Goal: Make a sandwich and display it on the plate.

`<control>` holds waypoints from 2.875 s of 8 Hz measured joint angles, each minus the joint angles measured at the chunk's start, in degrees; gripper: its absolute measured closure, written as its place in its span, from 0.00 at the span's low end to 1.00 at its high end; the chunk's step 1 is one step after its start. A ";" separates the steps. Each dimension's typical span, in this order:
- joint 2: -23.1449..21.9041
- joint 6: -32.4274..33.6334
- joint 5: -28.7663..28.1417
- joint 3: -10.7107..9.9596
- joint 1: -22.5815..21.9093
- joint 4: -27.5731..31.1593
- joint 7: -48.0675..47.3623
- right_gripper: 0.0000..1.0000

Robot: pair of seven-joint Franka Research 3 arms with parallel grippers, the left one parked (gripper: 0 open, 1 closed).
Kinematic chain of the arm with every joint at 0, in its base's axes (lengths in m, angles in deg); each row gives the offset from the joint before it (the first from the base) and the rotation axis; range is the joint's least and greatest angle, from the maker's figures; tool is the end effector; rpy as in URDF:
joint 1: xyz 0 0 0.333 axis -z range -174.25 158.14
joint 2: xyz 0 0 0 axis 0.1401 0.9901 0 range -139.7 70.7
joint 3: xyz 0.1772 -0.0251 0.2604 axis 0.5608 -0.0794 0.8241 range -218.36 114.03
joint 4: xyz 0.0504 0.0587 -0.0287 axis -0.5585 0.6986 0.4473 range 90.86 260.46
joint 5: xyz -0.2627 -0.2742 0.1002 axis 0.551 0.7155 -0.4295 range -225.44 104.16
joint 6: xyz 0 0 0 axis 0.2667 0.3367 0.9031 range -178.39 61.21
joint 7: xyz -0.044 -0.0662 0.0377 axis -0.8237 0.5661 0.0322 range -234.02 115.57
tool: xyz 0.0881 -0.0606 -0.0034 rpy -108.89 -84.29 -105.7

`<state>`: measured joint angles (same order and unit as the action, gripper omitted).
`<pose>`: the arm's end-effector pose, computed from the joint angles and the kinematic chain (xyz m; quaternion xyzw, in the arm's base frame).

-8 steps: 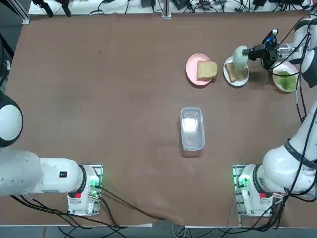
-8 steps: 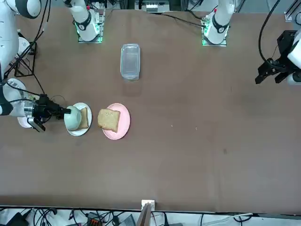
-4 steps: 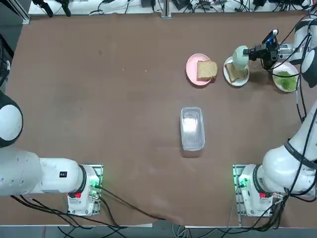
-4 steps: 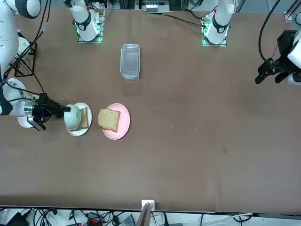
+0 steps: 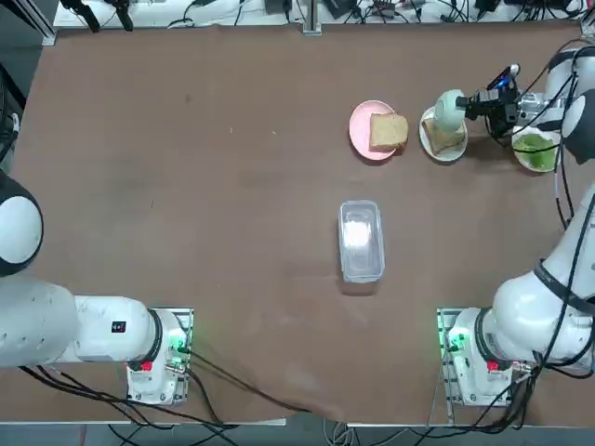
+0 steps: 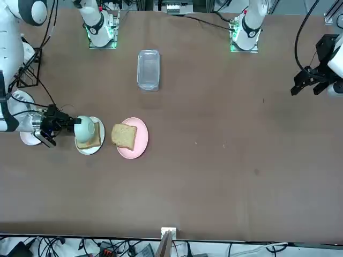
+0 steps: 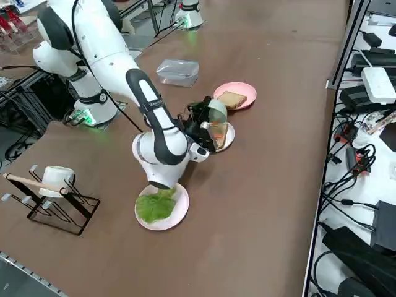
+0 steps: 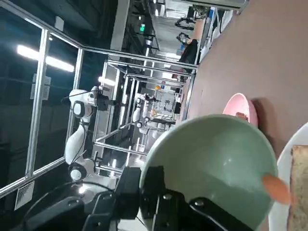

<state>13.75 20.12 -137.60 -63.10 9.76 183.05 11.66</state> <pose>0.5558 -0.1457 0.1446 -0.6711 -0.0534 -0.0823 0.7348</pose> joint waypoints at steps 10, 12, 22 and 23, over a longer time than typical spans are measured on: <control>-1.81 -0.85 14.95 -1.39 0.19 -21.31 -17.76 0.95; -2.90 -7.15 26.90 -1.30 -0.45 -29.84 -22.05 0.95; 4.12 -53.70 75.29 -1.07 -6.37 -33.54 -23.95 0.95; 5.23 -56.61 76.08 -1.13 -6.24 -33.16 -24.61 0.95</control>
<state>18.98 -36.49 -61.52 -64.23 3.52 149.89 -12.95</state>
